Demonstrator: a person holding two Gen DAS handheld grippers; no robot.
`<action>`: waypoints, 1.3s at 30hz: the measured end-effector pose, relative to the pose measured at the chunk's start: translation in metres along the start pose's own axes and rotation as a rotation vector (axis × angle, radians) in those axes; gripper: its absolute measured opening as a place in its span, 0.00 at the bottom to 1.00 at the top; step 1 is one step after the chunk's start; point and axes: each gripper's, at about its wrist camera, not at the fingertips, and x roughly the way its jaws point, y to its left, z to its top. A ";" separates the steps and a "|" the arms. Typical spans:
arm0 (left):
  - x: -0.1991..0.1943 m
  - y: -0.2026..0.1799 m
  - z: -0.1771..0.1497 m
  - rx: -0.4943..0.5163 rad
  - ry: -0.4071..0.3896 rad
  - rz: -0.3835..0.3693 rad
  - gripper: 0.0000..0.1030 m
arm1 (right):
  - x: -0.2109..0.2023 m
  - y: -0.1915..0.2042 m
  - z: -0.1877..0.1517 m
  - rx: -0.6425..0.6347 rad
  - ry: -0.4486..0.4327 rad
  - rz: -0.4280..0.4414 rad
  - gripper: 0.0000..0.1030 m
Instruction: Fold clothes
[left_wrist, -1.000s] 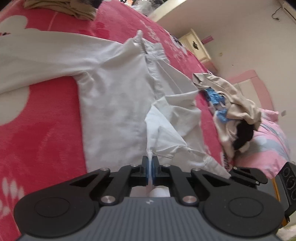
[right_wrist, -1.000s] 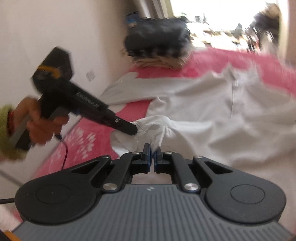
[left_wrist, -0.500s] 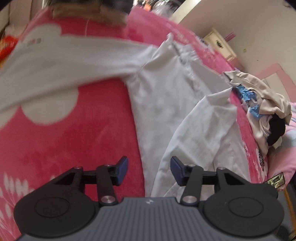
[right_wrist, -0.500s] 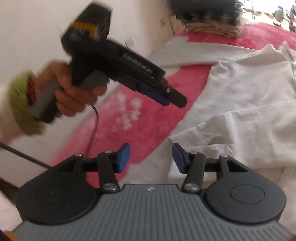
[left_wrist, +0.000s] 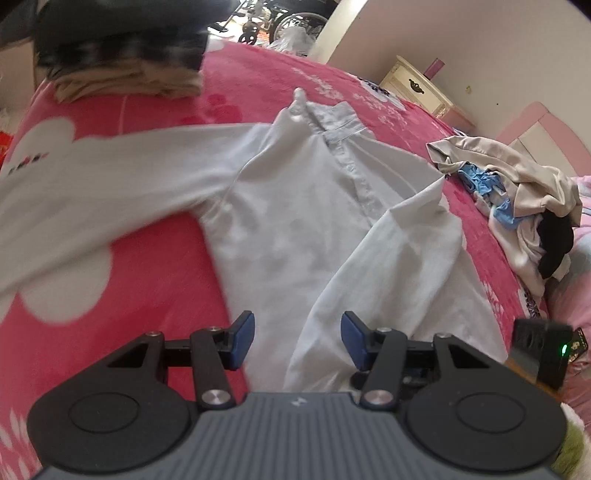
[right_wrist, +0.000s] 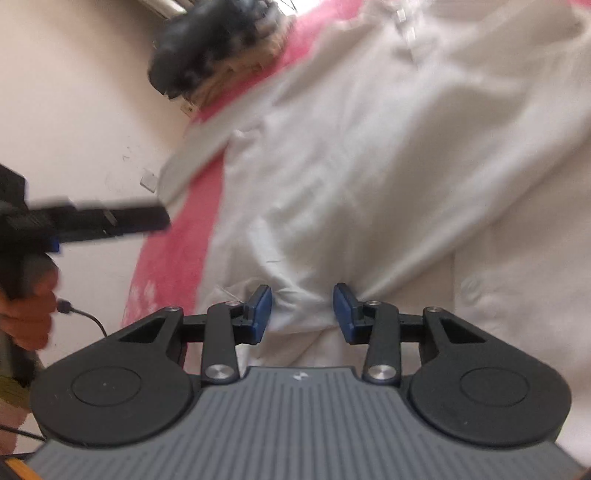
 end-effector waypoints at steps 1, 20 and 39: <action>0.004 -0.007 0.009 0.020 -0.007 0.006 0.51 | -0.005 -0.003 0.002 0.017 -0.013 0.024 0.36; 0.226 -0.253 0.194 0.393 0.074 -0.082 0.64 | -0.155 -0.173 0.081 0.177 -0.464 -0.159 0.41; 0.298 -0.188 0.220 0.060 0.024 -0.313 0.01 | -0.123 -0.207 0.105 0.051 -0.403 -0.098 0.03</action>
